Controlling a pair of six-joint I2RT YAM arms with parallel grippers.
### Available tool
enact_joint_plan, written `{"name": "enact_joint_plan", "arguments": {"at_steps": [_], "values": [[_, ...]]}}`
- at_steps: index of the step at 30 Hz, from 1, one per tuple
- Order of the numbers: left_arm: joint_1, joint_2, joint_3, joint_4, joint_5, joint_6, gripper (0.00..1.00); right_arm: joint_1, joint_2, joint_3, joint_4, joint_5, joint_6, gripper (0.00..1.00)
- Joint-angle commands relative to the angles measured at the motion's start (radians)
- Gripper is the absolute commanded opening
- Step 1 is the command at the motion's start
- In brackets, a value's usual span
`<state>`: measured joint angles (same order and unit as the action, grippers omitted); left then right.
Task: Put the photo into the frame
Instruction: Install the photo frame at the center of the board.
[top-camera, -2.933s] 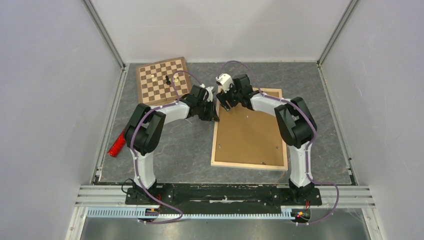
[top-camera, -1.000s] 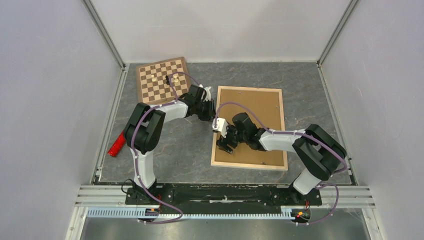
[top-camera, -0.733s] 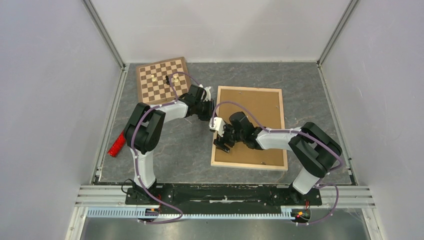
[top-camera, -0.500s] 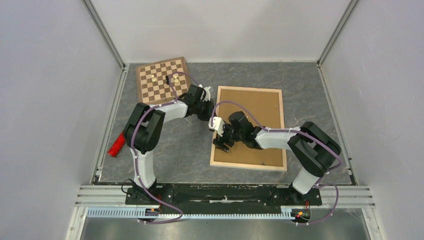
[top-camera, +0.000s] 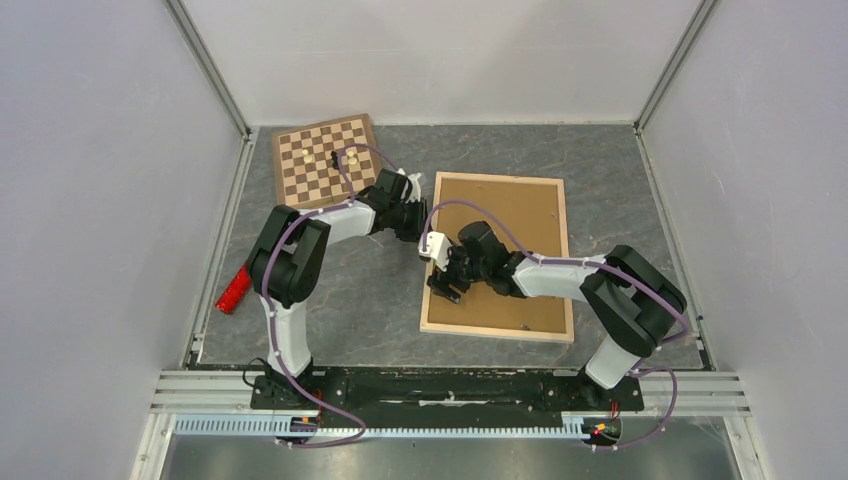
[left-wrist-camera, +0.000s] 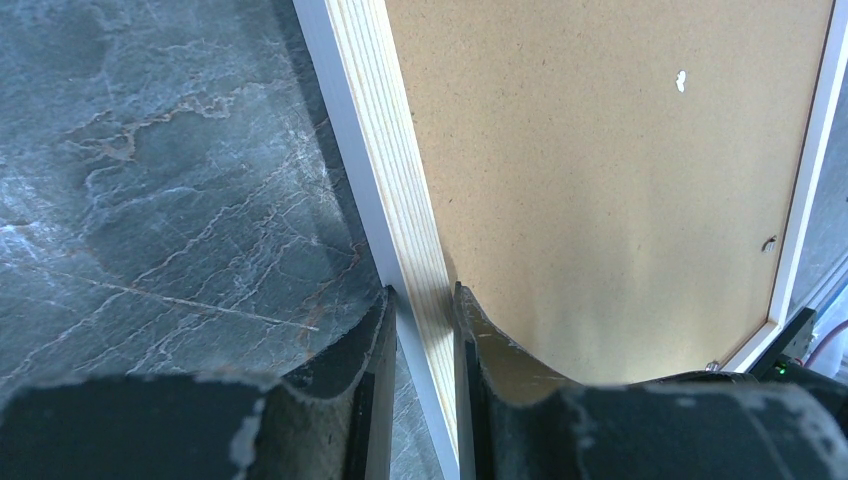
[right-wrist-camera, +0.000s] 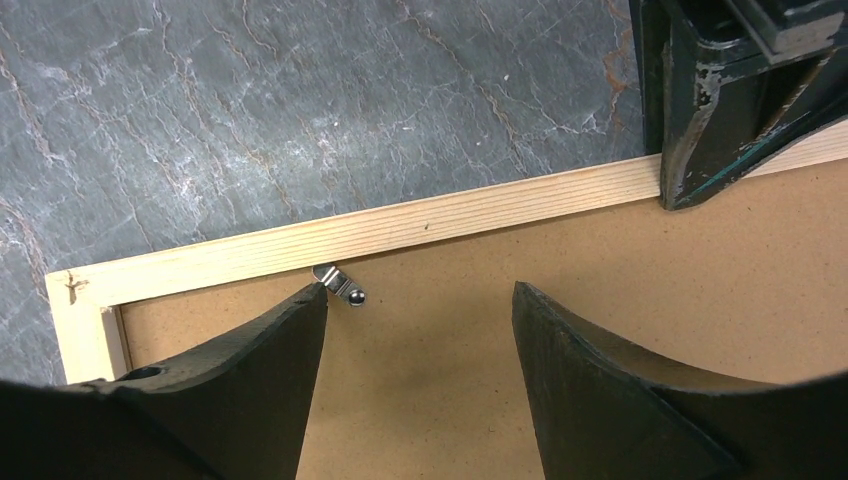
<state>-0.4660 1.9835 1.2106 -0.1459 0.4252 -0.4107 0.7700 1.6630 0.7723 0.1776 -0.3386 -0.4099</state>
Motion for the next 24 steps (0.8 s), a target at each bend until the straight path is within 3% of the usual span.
{"name": "enact_joint_plan", "arguments": {"at_steps": [1,24], "values": [[0.006,0.034,-0.037,-0.159,-0.012,0.027,0.02,-0.001,-0.030,-0.001,0.012,0.004,-0.003,0.71],[0.007,0.031,-0.034,-0.167,-0.012,0.031,0.02,-0.001,0.030,-0.004,0.078,0.073,0.076,0.70]]}}
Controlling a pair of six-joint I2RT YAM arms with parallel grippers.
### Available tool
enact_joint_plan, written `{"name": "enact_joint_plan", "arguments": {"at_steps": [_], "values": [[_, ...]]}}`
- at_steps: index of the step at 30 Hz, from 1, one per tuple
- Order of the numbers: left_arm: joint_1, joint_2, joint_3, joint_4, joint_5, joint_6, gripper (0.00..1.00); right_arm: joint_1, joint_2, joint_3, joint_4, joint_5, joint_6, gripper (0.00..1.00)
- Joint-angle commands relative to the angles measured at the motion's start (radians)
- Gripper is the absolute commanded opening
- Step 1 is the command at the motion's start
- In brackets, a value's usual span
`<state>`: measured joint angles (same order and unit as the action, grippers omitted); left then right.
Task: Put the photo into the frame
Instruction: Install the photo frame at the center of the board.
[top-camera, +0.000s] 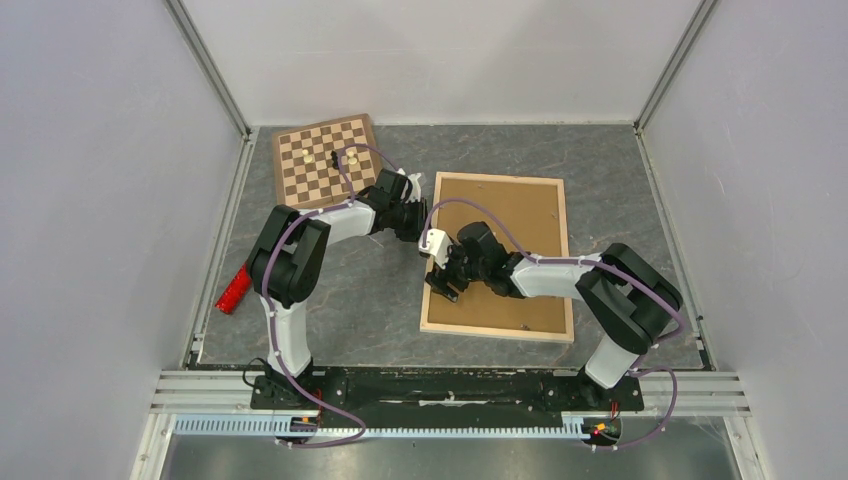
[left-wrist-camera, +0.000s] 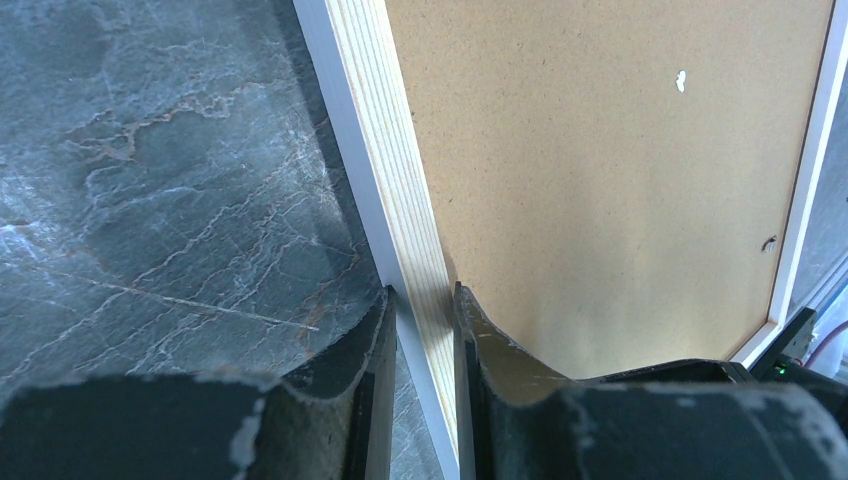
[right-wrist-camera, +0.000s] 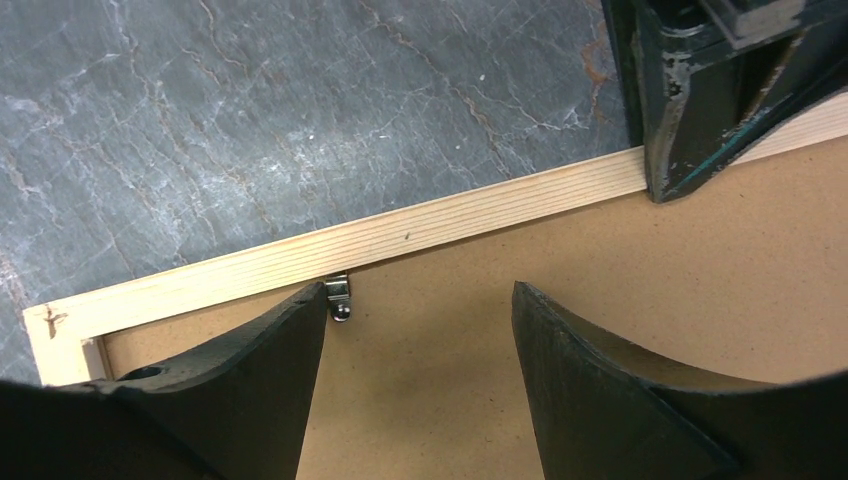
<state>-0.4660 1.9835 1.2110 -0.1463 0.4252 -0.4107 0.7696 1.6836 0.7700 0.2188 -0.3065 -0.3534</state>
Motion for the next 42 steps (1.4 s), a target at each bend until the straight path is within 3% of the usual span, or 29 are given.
{"name": "enact_joint_plan", "arguments": {"at_steps": [1,16,30,42], "values": [[0.007,0.030,-0.034,-0.167,-0.013,0.030,0.02,0.000,0.011,0.000,0.035,0.041,0.019,0.71],[0.007,0.040,-0.025,-0.170,-0.017,0.029,0.02,0.000,-0.071,0.040,-0.045,-0.038,0.045,0.71],[0.007,0.032,-0.023,-0.180,-0.025,0.029,0.02,-0.028,-0.112,0.046,-0.059,0.133,0.050,0.71],[0.008,0.019,-0.025,-0.182,-0.036,0.027,0.02,-0.209,-0.259,-0.066,-0.148,0.145,-0.019,0.71]]}}
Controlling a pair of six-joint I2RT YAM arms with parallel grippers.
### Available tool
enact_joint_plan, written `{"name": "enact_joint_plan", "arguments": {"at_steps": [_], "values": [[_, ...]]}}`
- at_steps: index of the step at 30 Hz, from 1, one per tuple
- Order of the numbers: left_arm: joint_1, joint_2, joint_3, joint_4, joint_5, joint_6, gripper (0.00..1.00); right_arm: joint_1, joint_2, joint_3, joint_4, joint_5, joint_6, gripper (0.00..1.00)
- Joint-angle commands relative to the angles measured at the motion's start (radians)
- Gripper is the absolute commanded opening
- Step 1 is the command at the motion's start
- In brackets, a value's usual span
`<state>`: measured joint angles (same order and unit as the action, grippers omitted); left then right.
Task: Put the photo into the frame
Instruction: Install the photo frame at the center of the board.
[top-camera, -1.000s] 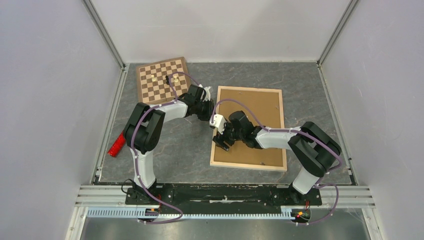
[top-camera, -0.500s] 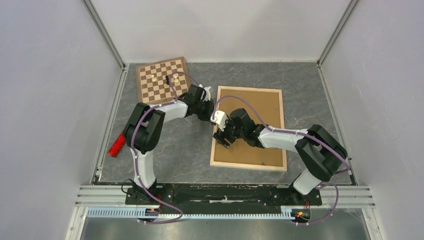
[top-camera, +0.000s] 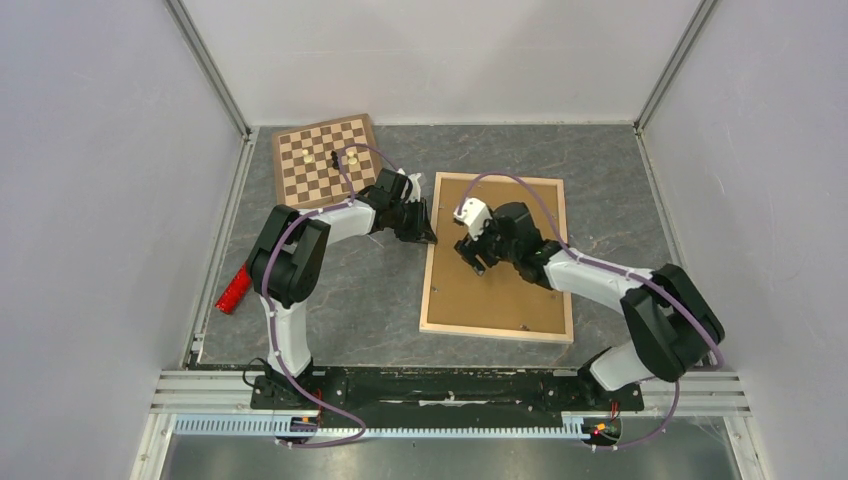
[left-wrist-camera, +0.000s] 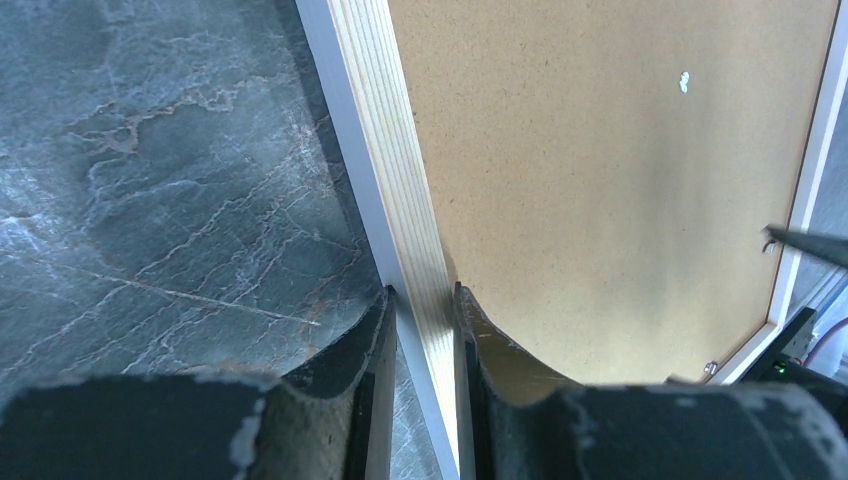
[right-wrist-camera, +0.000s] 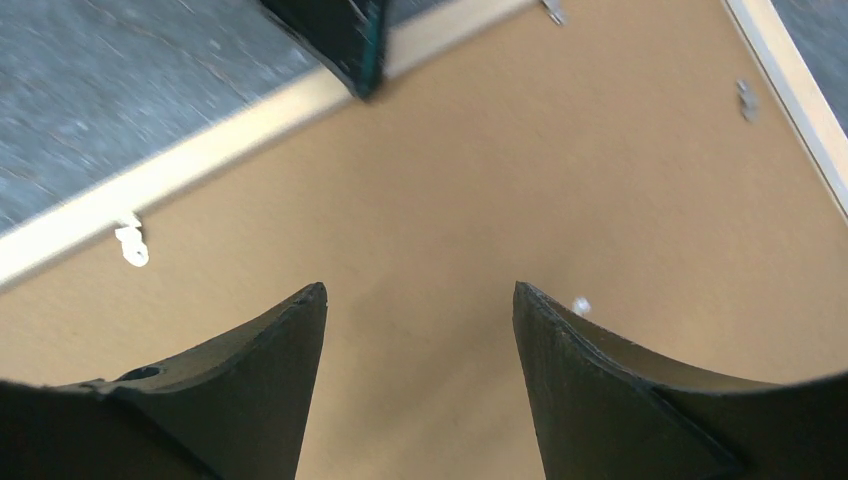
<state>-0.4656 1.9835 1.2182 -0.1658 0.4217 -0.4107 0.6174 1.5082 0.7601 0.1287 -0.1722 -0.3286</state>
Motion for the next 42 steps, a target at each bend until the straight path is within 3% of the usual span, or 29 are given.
{"name": "enact_joint_plan", "arguments": {"at_steps": [1,7,14,30,42], "values": [[0.008,0.016,-0.035,-0.163,-0.038,0.025,0.02,-0.079,-0.102,-0.075,-0.071,0.010,-0.056,0.71],[0.016,0.004,-0.048,-0.147,-0.035,0.001,0.02,-0.182,-0.298,-0.216,-0.189,0.020,-0.183,0.71],[0.016,0.008,-0.045,-0.149,-0.026,0.004,0.02,-0.273,-0.459,-0.250,-0.365,0.025,-0.328,0.71],[0.016,0.017,-0.045,-0.144,-0.029,0.007,0.02,-0.374,-0.534,-0.264,-0.571,0.000,-0.494,0.71],[0.016,0.019,-0.043,-0.146,-0.027,0.012,0.02,-0.401,-0.535,-0.293,-0.576,0.006,-0.521,0.71]]}}
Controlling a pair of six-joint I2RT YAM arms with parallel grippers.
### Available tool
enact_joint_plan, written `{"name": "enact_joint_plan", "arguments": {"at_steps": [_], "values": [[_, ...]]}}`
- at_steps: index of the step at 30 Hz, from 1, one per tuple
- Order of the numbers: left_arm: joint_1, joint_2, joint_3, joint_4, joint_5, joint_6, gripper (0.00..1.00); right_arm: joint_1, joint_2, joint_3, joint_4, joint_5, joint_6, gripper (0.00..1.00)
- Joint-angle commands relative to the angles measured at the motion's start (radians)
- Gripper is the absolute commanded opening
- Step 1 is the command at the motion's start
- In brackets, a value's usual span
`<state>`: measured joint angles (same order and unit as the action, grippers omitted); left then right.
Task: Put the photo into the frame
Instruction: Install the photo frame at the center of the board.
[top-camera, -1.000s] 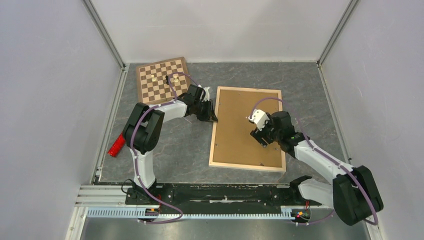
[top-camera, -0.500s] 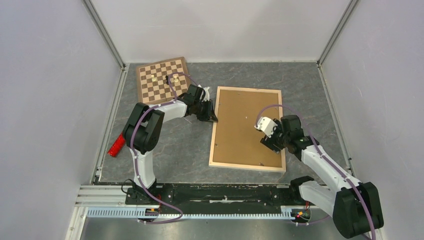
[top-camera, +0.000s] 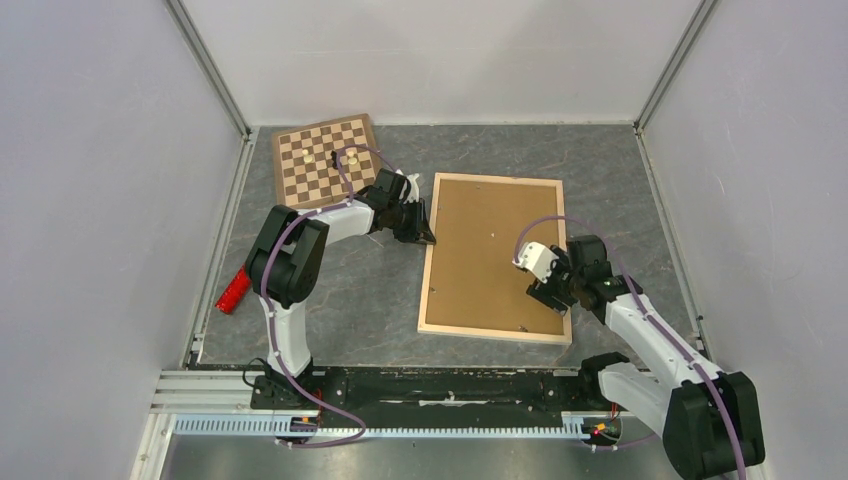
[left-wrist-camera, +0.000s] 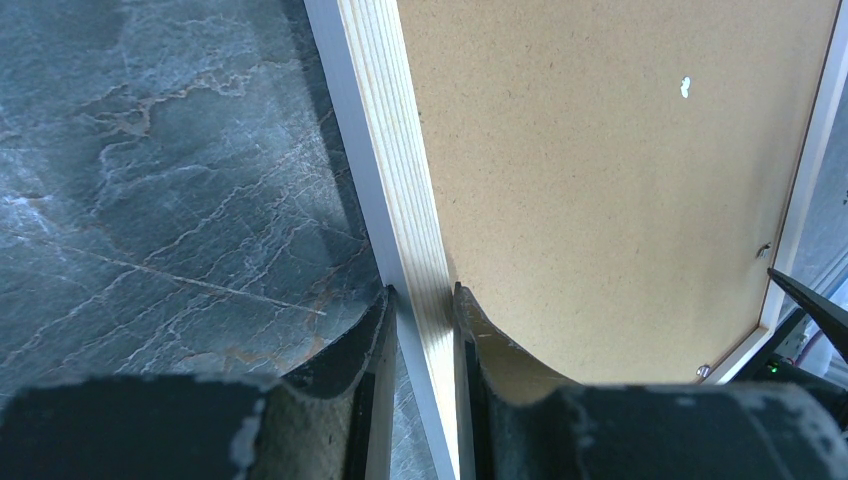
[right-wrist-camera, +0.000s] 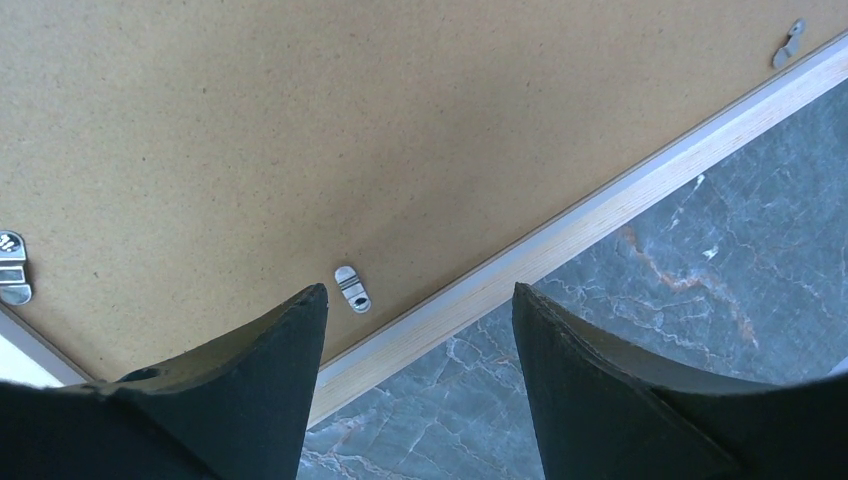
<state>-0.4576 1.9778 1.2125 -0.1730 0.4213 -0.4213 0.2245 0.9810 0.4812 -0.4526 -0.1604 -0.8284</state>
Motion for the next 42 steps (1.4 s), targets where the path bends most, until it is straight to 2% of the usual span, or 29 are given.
{"name": "enact_joint_plan", "arguments": {"at_steps": [1,19,42], "values": [[0.009,0.024,-0.038,-0.140,-0.027,0.023,0.02,-0.011,-0.007,-0.016,0.007,-0.006,-0.023,0.71],[0.008,0.026,-0.036,-0.143,-0.024,0.023,0.03,-0.022,0.047,-0.042,0.114,0.036,-0.004,0.70],[0.009,0.028,-0.033,-0.146,-0.027,0.021,0.02,-0.039,0.048,-0.041,0.116,0.122,-0.008,0.70]]}}
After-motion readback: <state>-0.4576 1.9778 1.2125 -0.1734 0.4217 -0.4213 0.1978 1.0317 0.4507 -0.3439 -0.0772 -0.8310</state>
